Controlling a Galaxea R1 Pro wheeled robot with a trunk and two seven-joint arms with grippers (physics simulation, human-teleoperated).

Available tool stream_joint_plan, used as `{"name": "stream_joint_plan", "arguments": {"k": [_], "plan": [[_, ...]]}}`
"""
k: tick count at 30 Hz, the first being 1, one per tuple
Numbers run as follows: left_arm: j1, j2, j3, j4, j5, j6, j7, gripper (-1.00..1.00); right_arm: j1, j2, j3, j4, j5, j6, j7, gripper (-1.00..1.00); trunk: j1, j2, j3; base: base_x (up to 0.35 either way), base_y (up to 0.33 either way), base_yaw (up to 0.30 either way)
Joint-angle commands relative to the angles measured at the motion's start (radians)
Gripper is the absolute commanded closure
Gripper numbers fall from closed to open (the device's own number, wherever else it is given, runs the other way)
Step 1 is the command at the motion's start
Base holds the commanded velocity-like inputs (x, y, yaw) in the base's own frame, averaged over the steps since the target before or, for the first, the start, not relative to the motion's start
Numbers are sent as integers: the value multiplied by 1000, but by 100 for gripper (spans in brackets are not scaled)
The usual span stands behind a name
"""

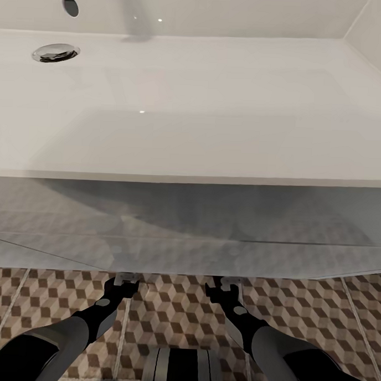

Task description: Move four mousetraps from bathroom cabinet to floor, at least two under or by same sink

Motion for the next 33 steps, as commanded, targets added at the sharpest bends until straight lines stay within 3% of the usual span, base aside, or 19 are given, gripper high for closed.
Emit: {"name": "stream_joint_plan", "arguments": {"k": [1, 8, 18, 33], "plan": [[0, 0, -9, 0, 8, -4, 3, -100, -1, 0, 8, 1, -2, -3, -5, -100, 0, 0, -1, 0, 0, 0], [0, -1, -9, 0, 7, -18, 3, -100, -1, 0, 8, 1, -2, -3, -5, -100, 0, 0, -1, 0, 0, 0], [1, -2, -9, 2, 8, -97, 6, -100, -1, 0, 8, 1, -2, -3, -5, -100, 0, 0, -1, 0, 0, 0], [1, -19, -6, 1, 12, -105, 27, -100, -1, -2, 8, 0, -1, -4, -5, -100, 0, 0, -1, -87, 0, 0]]}}
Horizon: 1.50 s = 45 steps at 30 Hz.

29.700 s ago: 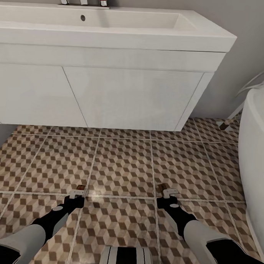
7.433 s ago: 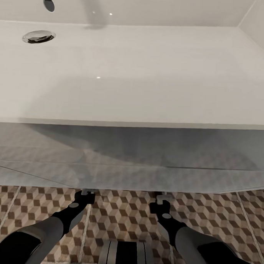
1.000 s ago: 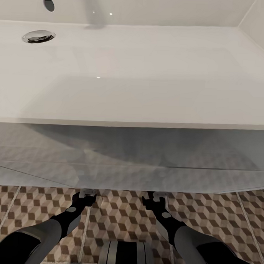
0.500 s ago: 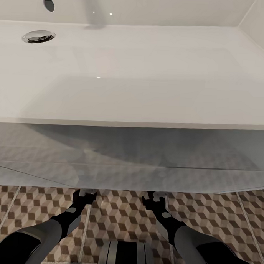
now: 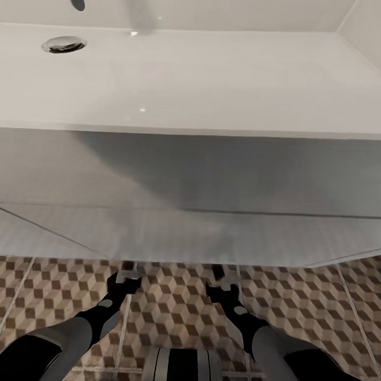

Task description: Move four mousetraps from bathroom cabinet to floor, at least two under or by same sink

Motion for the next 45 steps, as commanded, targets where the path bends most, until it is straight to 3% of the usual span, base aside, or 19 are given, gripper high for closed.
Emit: {"name": "stream_joint_plan", "arguments": {"k": [1, 45], "plan": [[0, -3, -9, 1, 7, -3, 7, -100, -1, -1, 8, 1, -2, -3, -5, -100, -1, 0, 0, -295, 0, 0], [0, -6, -7, 1, 11, -3, 1, -100, -1, 0, 8, -1, -2, -4, -5, -100, -1, 0, 0, -304, 0, 0]]}}
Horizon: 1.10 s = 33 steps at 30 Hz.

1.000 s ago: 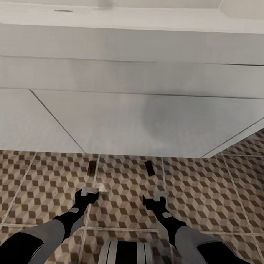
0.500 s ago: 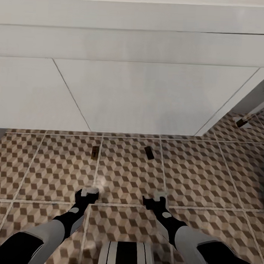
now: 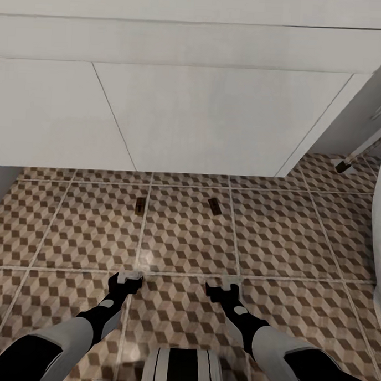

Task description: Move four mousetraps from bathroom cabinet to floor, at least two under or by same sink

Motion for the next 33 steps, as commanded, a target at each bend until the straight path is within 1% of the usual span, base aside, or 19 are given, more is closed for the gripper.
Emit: {"name": "stream_joint_plan", "arguments": {"k": [1, 17, 33], "plan": [[0, 0, -9, 1, 8, -3, 4, -100, -1, 0, 8, 1, -2, -3, -5, -100, -1, 0, -1, -197, 0, 0], [0, 0, -9, 1, 8, -3, 4, -100, -1, 1, 8, -3, -2, -5, -5, -100, -1, 0, -1, -189, 0, 0], [0, 0, -8, 1, 9, -3, 4, -100, -1, 0, 8, -3, -3, -29, -9, -100, -1, 0, -1, -178, 0, 0]]}}
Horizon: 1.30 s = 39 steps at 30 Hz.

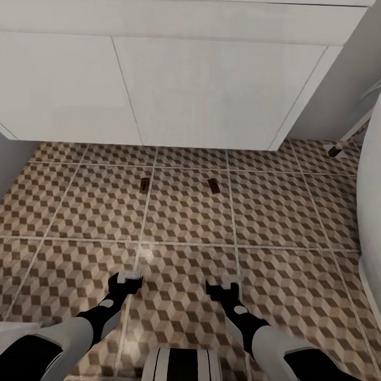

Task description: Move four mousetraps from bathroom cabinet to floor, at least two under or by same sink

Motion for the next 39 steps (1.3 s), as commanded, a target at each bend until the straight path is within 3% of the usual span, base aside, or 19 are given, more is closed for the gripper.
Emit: {"name": "stream_joint_plan", "arguments": {"k": [1, 19, 39], "plan": [[0, 0, -9, 1, 8, -3, 4, -100, -1, 0, 8, 1, -2, -3, -8, -100, 0, 0, -1, -176, 0, 0], [0, 0, -9, 1, 7, -3, 3, -100, -1, -1, 10, 3, -3, 9, -17, -100, 0, 0, -1, -164, 0, 0], [0, -3, -10, 1, 6, -2, 2, -100, -1, 4, 11, 4, -4, 12, -18, -100, 0, 0, -1, -19, 0, 0]]}}
